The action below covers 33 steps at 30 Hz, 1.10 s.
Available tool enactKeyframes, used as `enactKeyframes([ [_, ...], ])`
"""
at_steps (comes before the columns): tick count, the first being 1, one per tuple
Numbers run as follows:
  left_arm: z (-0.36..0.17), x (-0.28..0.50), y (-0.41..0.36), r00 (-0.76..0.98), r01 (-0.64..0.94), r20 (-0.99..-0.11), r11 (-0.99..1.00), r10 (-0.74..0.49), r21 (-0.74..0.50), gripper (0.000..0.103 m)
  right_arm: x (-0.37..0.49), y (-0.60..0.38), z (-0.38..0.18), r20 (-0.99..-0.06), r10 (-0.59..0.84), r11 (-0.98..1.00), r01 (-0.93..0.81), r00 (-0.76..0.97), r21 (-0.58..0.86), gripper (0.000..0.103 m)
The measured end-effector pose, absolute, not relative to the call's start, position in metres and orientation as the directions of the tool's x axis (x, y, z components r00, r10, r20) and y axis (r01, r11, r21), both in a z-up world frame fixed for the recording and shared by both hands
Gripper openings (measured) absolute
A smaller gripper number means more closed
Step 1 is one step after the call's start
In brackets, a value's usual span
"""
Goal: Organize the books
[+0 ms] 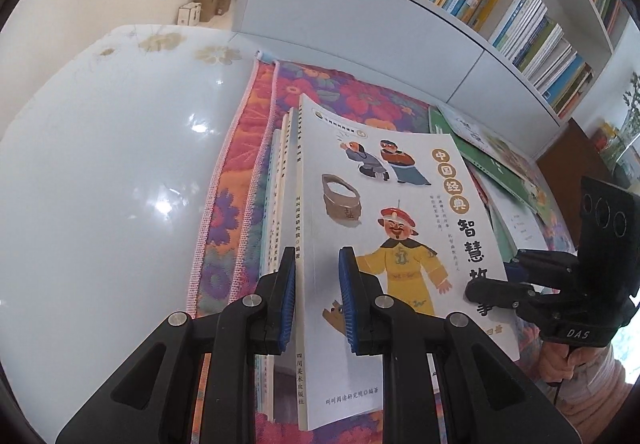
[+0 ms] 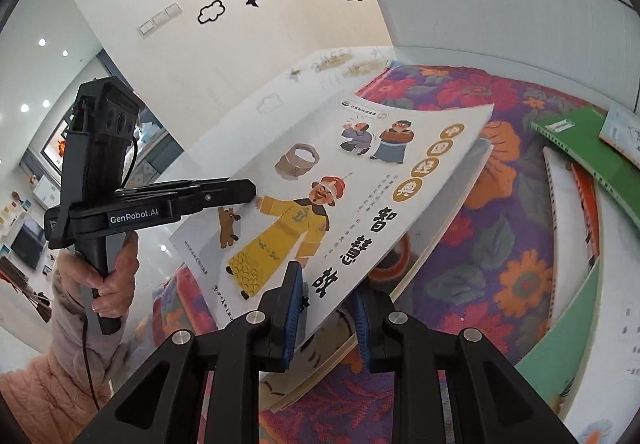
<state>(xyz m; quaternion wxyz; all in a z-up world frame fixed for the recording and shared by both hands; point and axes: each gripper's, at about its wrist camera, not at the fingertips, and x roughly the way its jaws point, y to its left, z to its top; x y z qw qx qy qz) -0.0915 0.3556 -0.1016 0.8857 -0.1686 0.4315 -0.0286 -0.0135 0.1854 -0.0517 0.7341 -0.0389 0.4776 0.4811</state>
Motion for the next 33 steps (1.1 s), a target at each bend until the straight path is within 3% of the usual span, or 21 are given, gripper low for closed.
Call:
enactKeyframes([
  [6,-0.0985,-0.0934,0.3544,0.632,-0.14,-0.768,0.96,-0.1,-0.241,0.017,-0.0126,0.1864,-0.0526,-0.737,0.673,0.533,-0.737,0.071,0.415,0.024],
  [33,-0.1031,-0.092,0.3485,0.602,-0.159,-0.796,0.968,-0.063,-0.196,0.018,-0.0108,0.1899,-0.0532,-0.75,0.658,0.55,-0.724,0.069,0.416,0.025],
])
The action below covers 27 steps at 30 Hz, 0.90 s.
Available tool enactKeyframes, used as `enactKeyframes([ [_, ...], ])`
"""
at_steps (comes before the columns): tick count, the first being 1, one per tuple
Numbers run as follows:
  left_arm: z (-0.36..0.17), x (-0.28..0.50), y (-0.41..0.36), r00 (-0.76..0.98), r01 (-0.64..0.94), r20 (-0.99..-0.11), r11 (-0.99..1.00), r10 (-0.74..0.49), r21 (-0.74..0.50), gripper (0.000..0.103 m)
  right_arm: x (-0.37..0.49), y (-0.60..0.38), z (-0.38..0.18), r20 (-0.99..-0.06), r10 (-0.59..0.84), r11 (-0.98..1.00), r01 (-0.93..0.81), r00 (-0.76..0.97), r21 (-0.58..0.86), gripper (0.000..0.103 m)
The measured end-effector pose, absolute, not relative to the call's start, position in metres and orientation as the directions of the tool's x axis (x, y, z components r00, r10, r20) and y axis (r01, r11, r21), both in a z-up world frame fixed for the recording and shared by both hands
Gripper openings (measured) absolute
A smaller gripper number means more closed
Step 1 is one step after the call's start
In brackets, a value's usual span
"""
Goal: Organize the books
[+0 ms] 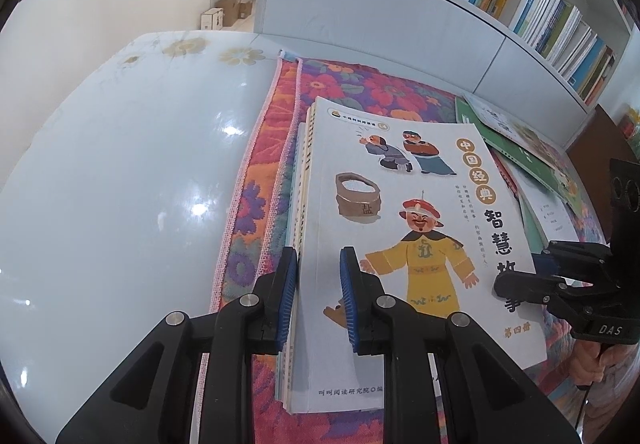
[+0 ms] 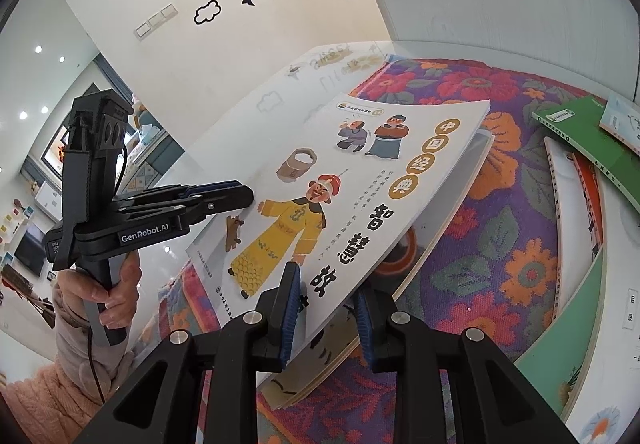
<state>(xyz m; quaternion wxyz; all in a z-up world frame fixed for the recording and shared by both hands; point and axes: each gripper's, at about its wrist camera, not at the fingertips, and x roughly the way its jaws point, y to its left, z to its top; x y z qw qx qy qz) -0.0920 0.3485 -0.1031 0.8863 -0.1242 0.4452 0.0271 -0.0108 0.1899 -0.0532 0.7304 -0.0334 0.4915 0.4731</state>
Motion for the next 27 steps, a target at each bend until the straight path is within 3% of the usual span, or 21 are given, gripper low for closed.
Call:
enactKeyframes([
  [10,-0.102,-0.094,0.35,0.585,-0.208,-0.811,0.961,-0.027,-0.182,0.021,-0.011,0.193,-0.05,-0.777,0.626,0.573,-0.713,0.062,0.404,0.026],
  [14,-0.091,-0.101,0.351,0.584,-0.255,-0.811,0.956,0.031,-0.146,0.021,-0.011,0.196,-0.047,-0.808,0.588,0.593,-0.698,0.033,0.402,0.042],
  [27,-0.042,-0.089,0.279,0.637,-0.165,-0.77,0.971,-0.03,-0.175,0.021,-0.002,0.104,0.003,-0.787,0.6,0.663,-0.64,0.145,0.388,0.044],
])
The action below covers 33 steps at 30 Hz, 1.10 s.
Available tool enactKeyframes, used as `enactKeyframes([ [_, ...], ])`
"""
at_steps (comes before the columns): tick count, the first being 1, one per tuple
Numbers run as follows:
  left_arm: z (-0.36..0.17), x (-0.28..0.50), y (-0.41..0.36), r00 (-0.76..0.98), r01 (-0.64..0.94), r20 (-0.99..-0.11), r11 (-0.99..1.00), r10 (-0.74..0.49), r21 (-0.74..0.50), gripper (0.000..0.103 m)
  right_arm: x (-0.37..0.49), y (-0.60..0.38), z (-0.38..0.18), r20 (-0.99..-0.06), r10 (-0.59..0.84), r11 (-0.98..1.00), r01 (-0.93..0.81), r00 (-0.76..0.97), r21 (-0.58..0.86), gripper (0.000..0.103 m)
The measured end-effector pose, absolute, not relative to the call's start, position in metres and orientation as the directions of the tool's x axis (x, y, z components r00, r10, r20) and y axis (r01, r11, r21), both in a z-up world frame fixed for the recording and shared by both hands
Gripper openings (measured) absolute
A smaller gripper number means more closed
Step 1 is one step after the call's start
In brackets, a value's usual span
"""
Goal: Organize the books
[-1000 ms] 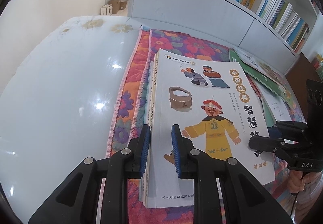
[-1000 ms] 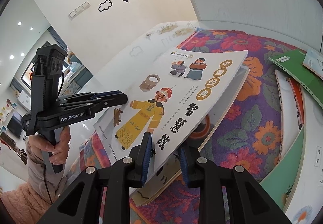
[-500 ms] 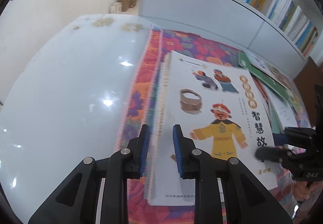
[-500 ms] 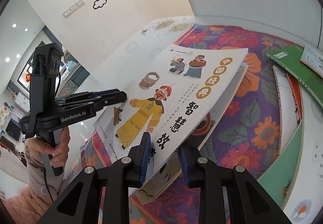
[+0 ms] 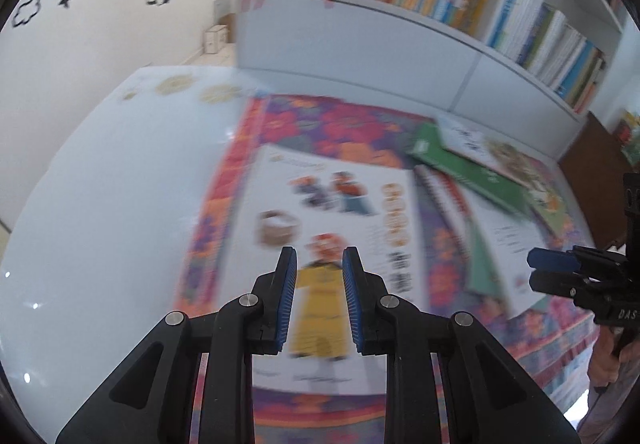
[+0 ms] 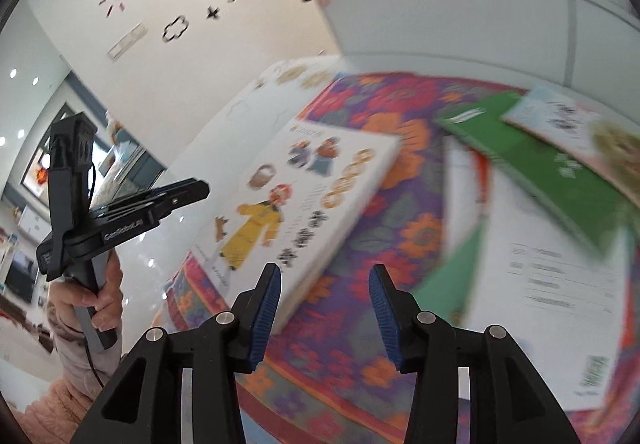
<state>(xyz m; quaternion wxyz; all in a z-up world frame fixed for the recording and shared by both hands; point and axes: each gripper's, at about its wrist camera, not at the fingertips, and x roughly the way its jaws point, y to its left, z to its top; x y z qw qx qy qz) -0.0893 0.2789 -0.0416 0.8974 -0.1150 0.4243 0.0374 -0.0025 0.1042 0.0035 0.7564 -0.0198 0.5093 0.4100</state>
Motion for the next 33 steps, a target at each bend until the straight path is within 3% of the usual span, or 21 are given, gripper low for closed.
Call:
enactKeyframes([
  [11,-0.034,0.013,0.157,0.651,-0.048,-0.733,0.953,-0.197,-0.299,0.021,0.064,-0.063,0.023,-0.727,0.605,0.786,-0.391,0.326,0.478,0.044],
  [17,-0.058,0.103,0.128,0.632,-0.09,-0.749,0.941,-0.2,-0.327,0.021,0.117,-0.126,0.0,-0.723,0.57,0.821,-0.239,0.39,0.518,0.044],
  [21,-0.081,0.15,0.131,0.605,-0.177,-0.774,0.916,-0.186,-0.359,0.021,0.15,-0.148,-0.022,-0.719,0.565,0.818,-0.16,0.405,0.553,0.044],
  [27,-0.104,0.184,0.14,0.573,-0.261,-0.813,0.917,-0.104,-0.302,0.021,0.191,-0.158,-0.05,-0.711,0.591,0.791,-0.104,0.38,0.602,0.044],
  [31,-0.115,0.191,0.138,0.564,-0.236,-0.813,0.915,-0.145,-0.326,0.026,0.205,-0.147,-0.06,-0.71,0.613,0.78,-0.121,0.347,0.614,0.044],
  [33,-0.113,0.191,0.129,0.556,-0.186,-0.815,0.932,-0.162,-0.312,0.03,0.209,-0.142,-0.065,-0.707,0.621,0.774,-0.121,0.338,0.622,0.037],
])
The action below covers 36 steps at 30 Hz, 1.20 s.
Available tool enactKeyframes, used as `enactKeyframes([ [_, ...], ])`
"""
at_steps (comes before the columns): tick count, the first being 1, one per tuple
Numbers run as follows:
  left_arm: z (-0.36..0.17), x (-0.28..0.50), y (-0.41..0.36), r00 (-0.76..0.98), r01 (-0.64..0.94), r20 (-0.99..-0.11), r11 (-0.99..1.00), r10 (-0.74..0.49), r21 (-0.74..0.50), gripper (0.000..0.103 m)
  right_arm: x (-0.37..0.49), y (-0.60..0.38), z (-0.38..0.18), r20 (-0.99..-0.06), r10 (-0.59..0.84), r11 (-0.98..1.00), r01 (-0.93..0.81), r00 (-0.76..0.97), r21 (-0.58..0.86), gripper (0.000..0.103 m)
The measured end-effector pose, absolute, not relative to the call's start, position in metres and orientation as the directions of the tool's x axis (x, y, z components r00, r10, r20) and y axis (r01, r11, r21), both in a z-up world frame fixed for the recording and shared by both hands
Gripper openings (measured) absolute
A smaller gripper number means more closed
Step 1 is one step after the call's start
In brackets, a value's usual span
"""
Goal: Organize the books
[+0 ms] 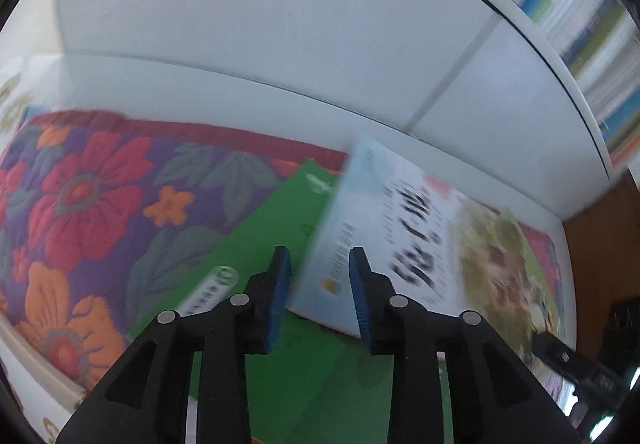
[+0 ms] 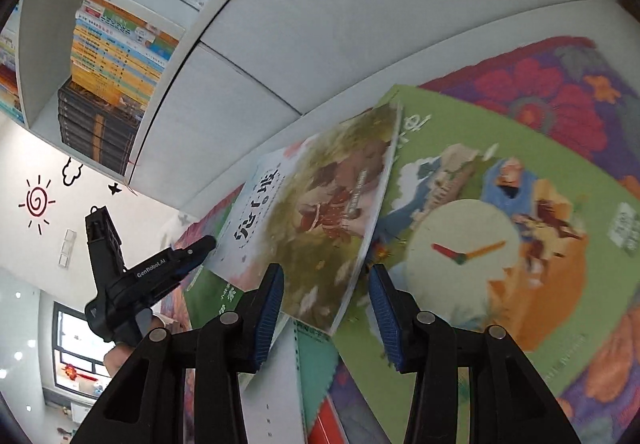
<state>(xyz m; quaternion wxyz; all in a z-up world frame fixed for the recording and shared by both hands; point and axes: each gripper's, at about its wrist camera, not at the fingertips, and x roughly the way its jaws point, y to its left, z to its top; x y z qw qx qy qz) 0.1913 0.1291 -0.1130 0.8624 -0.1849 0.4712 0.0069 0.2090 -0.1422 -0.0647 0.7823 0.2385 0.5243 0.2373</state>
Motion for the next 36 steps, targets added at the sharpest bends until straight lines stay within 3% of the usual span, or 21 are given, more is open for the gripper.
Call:
enactKeyframes([
  [3,-0.11,0.189,0.123,0.539,-0.163,-0.828,0.945,-0.157,-0.285,0.03,0.212,-0.137,-0.069,-0.725,0.596,0.794,-0.116,0.345,0.597,0.03],
  [12,-0.099,0.146,0.12,0.506,-0.107,-0.84,0.951,-0.198,-0.289,0.03,0.167,-0.127,-0.049,-0.799,0.513,0.858,-0.224,0.314,0.463,0.029],
  [17,-0.09,0.102,0.119,0.487,-0.049,-0.843,0.956,-0.23,-0.289,0.03,0.093,-0.118,-0.033,-0.836,0.5,0.845,-0.338,0.225,0.415,0.029],
  [21,-0.081,0.068,0.118,0.476,0.01,-0.813,0.927,-0.334,-0.375,0.03,0.016,-0.095,-0.027,-0.866,0.485,0.801,-0.46,0.125,0.382,0.028],
  [24,-0.074,0.045,0.109,0.505,0.002,-0.821,0.951,-0.267,-0.308,0.03,-0.039,-0.063,-0.023,-0.858,0.512,0.717,-0.566,0.032,0.406,0.028],
  [28,-0.067,0.002,0.108,0.536,0.024,-0.809,0.962,-0.241,-0.271,0.03,-0.077,-0.045,-0.004,-0.881,0.458,0.693,-0.67,0.123,0.266,0.028],
  [32,-0.078,-0.045,0.11,0.574,0.016,-0.792,0.969,-0.209,-0.245,0.03,-0.061,-0.074,0.004,-0.871,0.45,0.763,-0.591,0.198,0.26,0.035],
  [36,-0.096,-0.068,0.099,0.589,0.002,-0.778,0.963,-0.219,-0.269,0.03,-0.031,-0.099,-0.002,-0.857,0.409,0.84,-0.497,0.314,0.219,0.036],
])
